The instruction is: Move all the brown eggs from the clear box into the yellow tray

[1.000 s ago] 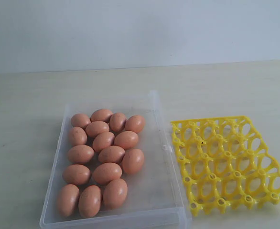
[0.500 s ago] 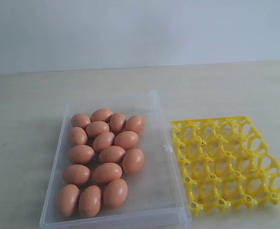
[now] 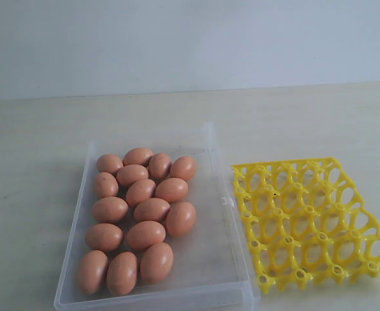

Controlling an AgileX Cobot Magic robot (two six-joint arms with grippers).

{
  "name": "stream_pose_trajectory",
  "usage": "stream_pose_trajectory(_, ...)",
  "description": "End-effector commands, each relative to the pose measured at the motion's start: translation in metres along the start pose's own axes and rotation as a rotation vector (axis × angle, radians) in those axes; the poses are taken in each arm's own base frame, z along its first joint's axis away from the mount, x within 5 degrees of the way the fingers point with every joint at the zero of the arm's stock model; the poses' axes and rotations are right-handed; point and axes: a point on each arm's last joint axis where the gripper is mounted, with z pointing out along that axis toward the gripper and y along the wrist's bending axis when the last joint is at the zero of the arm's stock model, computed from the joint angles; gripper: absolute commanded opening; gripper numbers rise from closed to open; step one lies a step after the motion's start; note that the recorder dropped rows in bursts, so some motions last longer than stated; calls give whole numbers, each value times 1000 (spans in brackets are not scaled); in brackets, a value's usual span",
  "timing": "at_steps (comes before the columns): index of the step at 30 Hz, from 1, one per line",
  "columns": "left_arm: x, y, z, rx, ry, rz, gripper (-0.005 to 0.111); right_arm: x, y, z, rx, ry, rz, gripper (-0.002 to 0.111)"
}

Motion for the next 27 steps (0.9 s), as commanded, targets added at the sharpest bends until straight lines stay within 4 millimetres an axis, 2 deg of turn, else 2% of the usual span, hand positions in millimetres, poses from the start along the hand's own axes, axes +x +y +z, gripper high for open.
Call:
stream_pose_trajectory(1,-3,0,0,4,-17,-5,0,-32,0,18,-3,78,-66,0)
stream_pose_trajectory(5,-3,0,0,4,-17,-5,0,-51,1,42,-10,208,-112,0)
stream_pose_trajectory(10,-3,0,0,4,-17,-5,0,-58,9,76,-70,473,-35,0)
stream_pose_trajectory(15,-3,0,0,4,-17,-5,0,-60,18,105,-122,575,-67,0)
stream_pose_trajectory(18,-3,0,0,4,-17,-5,0,-54,28,117,-175,643,-72,0)
stream_pose_trajectory(24,-3,0,0,4,-17,-5,0,-26,47,134,-259,913,-108,0)
stream_pose_trajectory(27,-3,0,0,4,-17,-5,0,-21,58,139,-298,929,-131,0)
